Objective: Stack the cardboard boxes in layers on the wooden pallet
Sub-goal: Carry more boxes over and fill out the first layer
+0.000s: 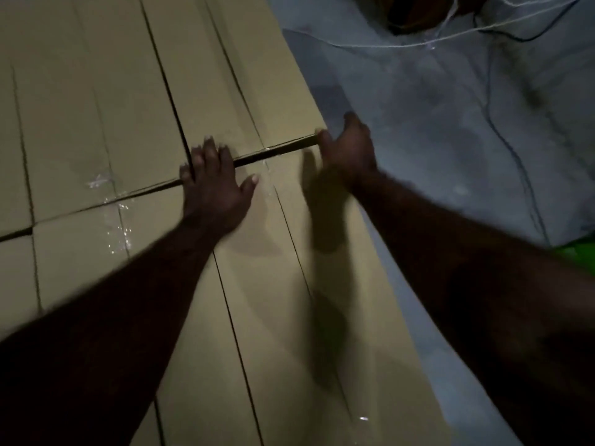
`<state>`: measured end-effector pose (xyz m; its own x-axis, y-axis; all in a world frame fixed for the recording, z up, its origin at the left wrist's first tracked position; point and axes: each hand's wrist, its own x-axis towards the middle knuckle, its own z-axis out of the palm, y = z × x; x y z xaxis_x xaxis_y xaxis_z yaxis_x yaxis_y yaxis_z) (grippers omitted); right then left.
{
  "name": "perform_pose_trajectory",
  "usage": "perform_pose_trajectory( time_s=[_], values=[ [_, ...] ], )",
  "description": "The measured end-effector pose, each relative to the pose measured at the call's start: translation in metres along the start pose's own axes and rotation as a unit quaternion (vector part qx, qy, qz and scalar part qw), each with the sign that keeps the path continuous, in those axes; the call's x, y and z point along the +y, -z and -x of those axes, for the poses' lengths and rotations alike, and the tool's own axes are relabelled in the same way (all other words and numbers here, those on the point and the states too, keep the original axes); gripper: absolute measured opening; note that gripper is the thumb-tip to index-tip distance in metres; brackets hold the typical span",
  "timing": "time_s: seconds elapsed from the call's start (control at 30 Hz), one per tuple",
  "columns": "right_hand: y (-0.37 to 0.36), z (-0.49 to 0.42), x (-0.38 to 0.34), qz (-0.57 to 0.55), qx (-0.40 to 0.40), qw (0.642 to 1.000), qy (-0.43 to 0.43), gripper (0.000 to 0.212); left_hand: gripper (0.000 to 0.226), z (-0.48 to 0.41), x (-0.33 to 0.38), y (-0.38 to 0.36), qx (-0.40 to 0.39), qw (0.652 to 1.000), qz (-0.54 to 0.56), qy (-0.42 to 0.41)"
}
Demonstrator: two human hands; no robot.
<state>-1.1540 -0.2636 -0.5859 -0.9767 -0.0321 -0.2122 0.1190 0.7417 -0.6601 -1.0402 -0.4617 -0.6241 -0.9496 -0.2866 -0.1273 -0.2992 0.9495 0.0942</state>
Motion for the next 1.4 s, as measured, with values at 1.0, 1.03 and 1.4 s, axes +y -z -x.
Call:
perform_pose_trajectory(
  time_s=[1.0, 1.03, 1.4],
  values=[
    [-0.036, -0.062, 0.019, -0.024, -0.107, 0.993, 0.053, 0.048, 0.062, -0.005, -0.015, -0.007, 0.158, 0.986, 0.051, 0.015],
    [-0.035, -0.063, 0.020, -0.034, -0.110, 0.991, 0.062, 0.043, 0.063, -0.008, -0.016, -0.007, 0.153, 0.986, 0.049, 0.041],
    [-0.031, -0.059, 0.026, -0.199, -0.154, 0.967, 0.041, 0.042, 0.082, -0.006, -0.012, -0.010, 0.103, 0.991, 0.047, 0.078]
  ],
)
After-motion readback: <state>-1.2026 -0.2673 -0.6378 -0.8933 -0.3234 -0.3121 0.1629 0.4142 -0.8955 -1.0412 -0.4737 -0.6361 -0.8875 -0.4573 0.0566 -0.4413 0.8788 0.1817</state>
